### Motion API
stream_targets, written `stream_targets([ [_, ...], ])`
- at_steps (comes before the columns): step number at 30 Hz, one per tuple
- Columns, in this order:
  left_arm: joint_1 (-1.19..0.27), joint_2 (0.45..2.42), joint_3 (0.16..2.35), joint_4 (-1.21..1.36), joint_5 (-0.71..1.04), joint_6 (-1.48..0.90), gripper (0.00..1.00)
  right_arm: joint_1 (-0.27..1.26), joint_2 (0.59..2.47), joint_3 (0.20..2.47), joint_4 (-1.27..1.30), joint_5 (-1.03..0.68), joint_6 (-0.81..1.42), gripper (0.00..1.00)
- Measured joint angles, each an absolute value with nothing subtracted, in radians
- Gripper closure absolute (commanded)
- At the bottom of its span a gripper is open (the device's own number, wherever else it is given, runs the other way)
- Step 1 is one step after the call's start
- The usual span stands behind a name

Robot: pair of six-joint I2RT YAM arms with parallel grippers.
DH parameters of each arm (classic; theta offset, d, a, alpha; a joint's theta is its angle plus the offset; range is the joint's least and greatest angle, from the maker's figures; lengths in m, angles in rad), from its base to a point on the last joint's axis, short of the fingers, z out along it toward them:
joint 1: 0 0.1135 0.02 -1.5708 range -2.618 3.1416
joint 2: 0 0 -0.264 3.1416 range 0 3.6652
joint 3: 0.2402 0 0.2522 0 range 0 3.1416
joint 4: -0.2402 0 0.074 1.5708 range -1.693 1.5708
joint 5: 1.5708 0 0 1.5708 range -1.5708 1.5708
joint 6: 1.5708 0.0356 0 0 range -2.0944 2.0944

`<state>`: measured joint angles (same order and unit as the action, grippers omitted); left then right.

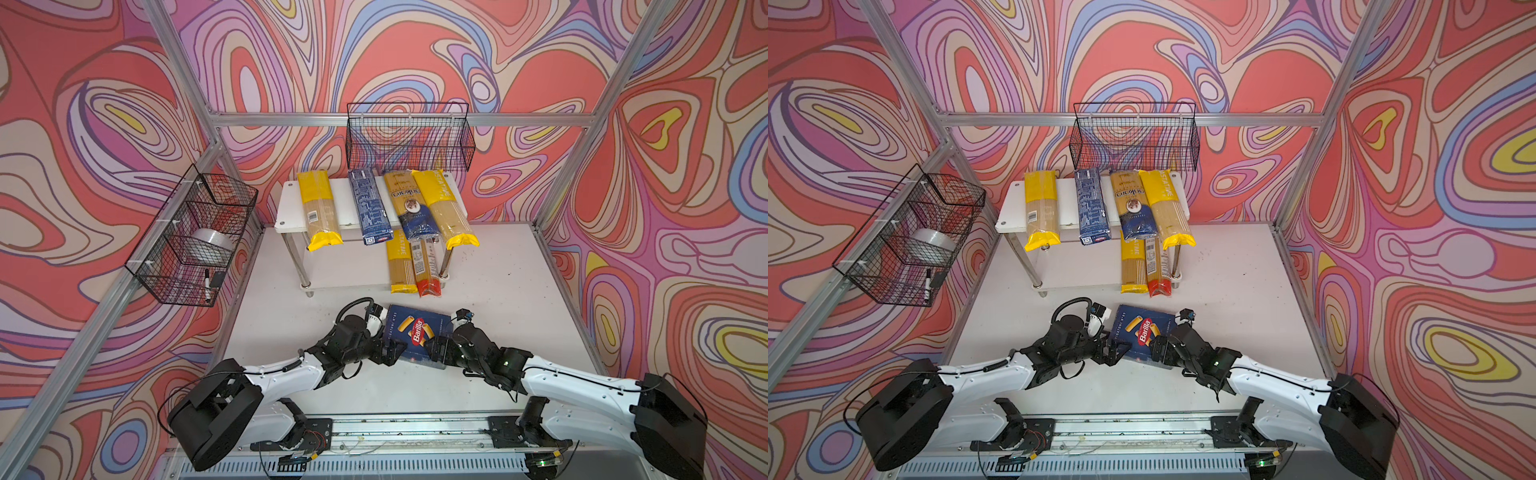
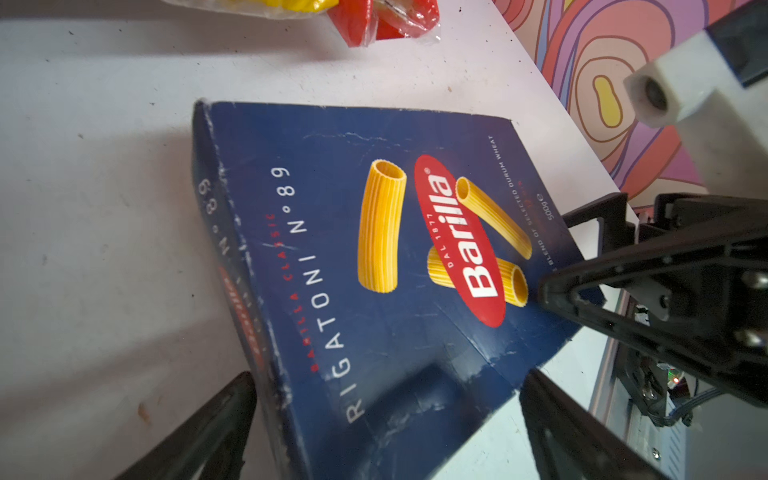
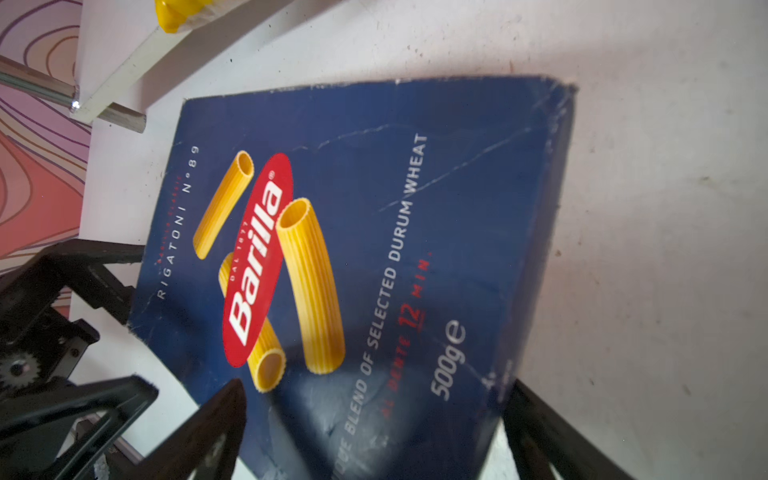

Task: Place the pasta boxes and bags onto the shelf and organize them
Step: 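Grip the blue Barilla box from both sides with both grippers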

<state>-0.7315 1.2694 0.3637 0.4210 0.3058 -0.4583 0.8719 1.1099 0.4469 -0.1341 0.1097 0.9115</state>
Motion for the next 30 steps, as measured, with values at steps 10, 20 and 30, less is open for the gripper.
stream_targets([
  [10, -0.754, 1.242, 0.349, 0.418, 0.251, -0.485, 0.00, 0.869, 1.246, 0.543, -0.138, 0.059, 0.860, 0.02],
  [20, -0.754, 1.023, 0.279, 0.299, 0.194, -0.518, 0.00, 0.897, 1.358, 0.645, -0.137, 0.042, 0.827, 0.02],
  [30, -0.754, 0.703, 0.203, 0.076, 0.110, -0.554, 0.00, 0.944, 1.485, 0.752, -0.096, 0.012, 0.794, 0.02],
])
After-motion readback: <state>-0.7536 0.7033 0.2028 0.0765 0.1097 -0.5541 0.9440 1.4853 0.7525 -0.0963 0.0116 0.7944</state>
